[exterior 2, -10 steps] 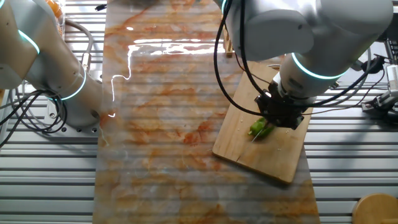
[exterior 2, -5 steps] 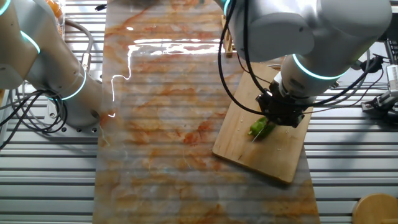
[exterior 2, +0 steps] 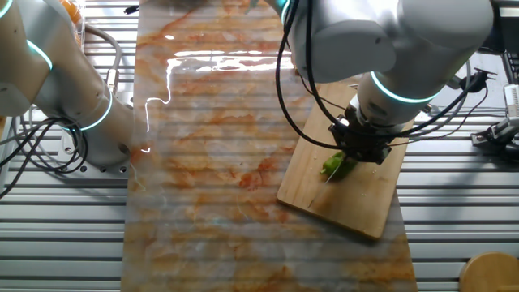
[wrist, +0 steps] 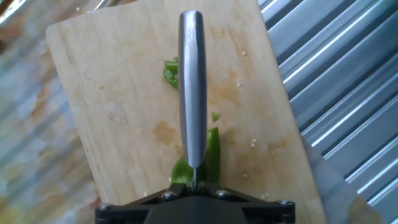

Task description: Chop the chili peppers

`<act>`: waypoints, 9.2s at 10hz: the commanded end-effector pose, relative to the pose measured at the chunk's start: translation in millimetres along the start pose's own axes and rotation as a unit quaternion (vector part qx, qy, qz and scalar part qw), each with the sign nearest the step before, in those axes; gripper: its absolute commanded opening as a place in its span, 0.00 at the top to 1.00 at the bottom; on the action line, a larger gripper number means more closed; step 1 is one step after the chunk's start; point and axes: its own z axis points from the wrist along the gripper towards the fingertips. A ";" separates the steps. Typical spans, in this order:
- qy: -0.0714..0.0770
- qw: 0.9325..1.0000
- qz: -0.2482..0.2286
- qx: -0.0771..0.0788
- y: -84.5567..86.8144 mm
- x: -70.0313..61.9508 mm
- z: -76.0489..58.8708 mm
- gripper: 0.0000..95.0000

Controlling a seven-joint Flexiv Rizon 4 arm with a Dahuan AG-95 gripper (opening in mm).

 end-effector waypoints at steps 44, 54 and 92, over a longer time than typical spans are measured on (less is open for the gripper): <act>-0.034 0.999 -0.014 0.007 -3.0 -61.9 36.1 1.00; -0.092 0.995 -0.033 0.009 0.8 -22.6 25.7 1.00; -0.110 0.992 -0.065 0.012 0.8 -20.6 18.8 1.00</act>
